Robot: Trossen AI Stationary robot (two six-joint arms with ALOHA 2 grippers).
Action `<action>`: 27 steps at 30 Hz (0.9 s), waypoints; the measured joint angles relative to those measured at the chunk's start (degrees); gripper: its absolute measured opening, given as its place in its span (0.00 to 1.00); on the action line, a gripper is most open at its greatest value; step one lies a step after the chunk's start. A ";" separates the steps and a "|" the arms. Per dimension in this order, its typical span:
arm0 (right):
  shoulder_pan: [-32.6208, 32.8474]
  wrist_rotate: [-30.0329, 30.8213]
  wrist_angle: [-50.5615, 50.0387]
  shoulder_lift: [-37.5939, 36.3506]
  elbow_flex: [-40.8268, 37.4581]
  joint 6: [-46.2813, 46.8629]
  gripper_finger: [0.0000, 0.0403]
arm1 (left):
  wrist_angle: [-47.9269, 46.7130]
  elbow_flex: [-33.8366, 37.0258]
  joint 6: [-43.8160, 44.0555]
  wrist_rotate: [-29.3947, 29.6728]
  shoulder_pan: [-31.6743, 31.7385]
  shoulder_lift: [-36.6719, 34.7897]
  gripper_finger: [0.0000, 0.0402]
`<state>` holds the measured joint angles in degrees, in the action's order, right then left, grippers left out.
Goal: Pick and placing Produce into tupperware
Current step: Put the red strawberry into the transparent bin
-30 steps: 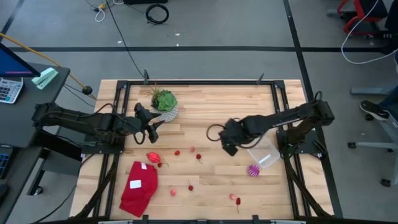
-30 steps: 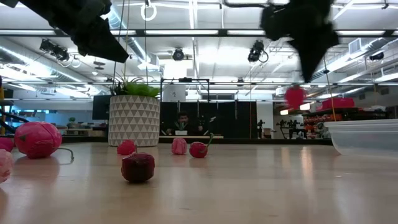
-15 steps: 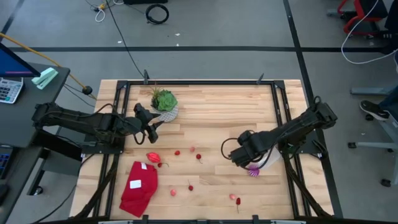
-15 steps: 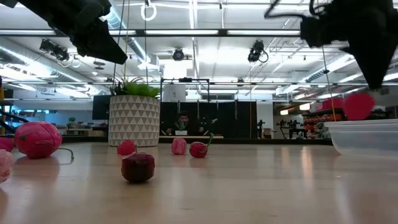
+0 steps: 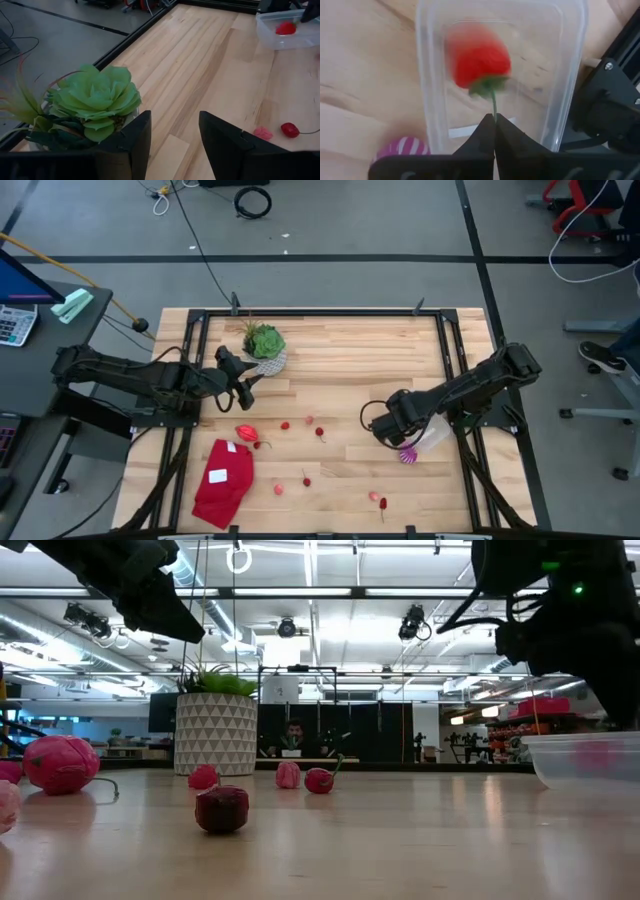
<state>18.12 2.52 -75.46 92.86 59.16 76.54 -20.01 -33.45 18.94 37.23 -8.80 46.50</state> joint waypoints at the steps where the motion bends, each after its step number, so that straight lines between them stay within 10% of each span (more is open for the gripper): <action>1: -0.31 -0.04 -0.07 0.00 -0.20 -0.15 0.00 | 0.02 0.00 0.00 0.00 0.00 0.00 0.43; 27: -2.32 3.48 10.34 -0.02 -0.23 -7.06 0.02 | 0.00 0.00 0.00 0.02 0.00 0.00 0.43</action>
<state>15.79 6.00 -65.12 92.84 58.94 69.48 -20.01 -33.45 18.94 37.25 -8.80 46.50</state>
